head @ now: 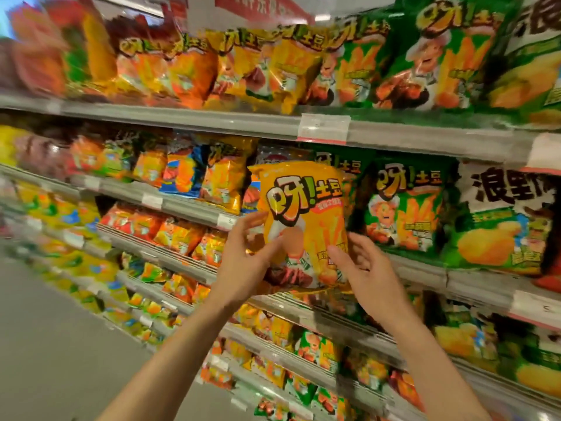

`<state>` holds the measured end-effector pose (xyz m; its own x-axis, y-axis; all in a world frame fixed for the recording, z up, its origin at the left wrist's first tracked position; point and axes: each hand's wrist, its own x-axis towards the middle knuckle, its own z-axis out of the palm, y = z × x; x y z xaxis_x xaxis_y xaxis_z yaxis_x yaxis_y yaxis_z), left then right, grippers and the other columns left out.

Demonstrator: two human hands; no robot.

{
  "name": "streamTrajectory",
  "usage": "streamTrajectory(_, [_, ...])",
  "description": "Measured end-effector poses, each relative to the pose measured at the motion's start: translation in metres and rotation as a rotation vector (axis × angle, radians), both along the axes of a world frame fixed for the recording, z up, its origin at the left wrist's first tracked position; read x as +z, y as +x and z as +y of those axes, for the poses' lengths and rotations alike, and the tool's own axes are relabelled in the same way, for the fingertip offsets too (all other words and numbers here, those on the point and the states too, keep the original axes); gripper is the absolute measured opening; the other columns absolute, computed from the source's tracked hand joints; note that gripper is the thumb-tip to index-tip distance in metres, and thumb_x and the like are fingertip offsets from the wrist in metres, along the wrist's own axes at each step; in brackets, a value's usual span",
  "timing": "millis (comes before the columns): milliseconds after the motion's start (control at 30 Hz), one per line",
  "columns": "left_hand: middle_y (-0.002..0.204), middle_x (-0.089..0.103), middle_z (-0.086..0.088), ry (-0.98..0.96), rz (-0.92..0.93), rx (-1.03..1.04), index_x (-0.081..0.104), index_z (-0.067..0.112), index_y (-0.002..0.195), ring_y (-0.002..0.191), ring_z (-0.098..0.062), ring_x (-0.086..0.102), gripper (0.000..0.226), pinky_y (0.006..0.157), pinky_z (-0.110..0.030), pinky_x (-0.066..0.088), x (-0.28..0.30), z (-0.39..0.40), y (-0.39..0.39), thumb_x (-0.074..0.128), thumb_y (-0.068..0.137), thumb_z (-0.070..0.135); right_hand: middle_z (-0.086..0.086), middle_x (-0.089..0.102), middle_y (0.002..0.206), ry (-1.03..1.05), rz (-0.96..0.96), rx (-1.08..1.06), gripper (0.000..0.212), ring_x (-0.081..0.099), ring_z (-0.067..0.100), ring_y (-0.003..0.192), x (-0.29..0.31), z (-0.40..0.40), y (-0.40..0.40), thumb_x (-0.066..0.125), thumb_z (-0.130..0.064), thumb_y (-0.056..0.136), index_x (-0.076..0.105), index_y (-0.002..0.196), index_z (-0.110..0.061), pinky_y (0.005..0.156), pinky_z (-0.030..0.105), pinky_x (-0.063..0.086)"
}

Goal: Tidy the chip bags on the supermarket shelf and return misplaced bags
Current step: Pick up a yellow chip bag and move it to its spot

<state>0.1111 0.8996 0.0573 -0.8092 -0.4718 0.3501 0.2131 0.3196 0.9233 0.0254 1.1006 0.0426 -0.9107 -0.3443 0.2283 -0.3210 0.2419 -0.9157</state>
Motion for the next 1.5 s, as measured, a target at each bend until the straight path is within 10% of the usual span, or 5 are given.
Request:
streamTrajectory(433, [0.112,0.069,0.008,0.138,0.006,-0.090,0.045,0.033,0.131,0.090,0.000,0.072,0.061,0.071,-0.019,0.054,-0.001,-0.156,-0.044,0.080,0.081,0.035,-0.010,0.062,0.129,0.010,0.039,-0.047,0.061,0.060,0.009,0.118,-0.003,-0.163,-0.031,0.064,-0.072,0.082,0.054,0.133,-0.040,0.099,0.034,0.051])
streamTrajectory(667, [0.129,0.062,0.015,0.107,0.007,-0.206,0.047,0.047,0.127,0.120,-0.013,0.062,0.067,0.103,-0.043,0.051,-0.003,-0.240,-0.074,0.084,0.072,0.054,-0.010,0.060,0.130,0.025,0.040,-0.189,0.056,0.057,0.000,0.117,0.014,-0.220,-0.030,0.058,-0.062,0.090,0.051,0.137,-0.032,0.091,0.011,0.047])
streamTrajectory(800, [0.126,0.066,0.009,0.088,0.012,-0.214,0.049,0.049,0.124,0.115,-0.022,0.066,0.068,0.101,-0.053,0.051,-0.007,-0.269,-0.088,0.086,0.068,0.056,0.003,0.051,0.146,0.139,0.104,-0.527,0.067,0.051,0.023,0.133,0.020,-0.229,-0.069,0.058,-0.060,0.094,0.040,0.148,-0.023,0.109,0.044,0.045])
streamTrajectory(1100, [0.117,0.053,0.028,0.060,0.048,-0.252,0.044,0.036,0.133,0.098,0.027,0.051,0.063,0.079,-0.008,0.045,-0.001,-0.298,-0.091,0.080,0.082,0.033,0.007,0.055,0.149,0.154,-0.046,-0.529,0.136,0.054,0.028,0.135,0.001,-0.243,-0.132,0.051,-0.102,0.050,0.036,0.152,-0.015,0.111,0.049,0.045])
streamTrajectory(1500, [0.114,0.052,0.030,0.030,0.108,-0.247,0.044,0.034,0.136,0.095,0.032,0.048,0.064,0.079,-0.010,0.043,0.003,-0.303,-0.090,0.080,0.082,0.031,0.008,0.067,0.124,0.299,0.167,-0.651,0.082,0.061,0.032,0.117,0.067,-0.232,-0.103,0.068,-0.068,0.083,0.049,0.142,-0.014,0.096,0.044,0.051])
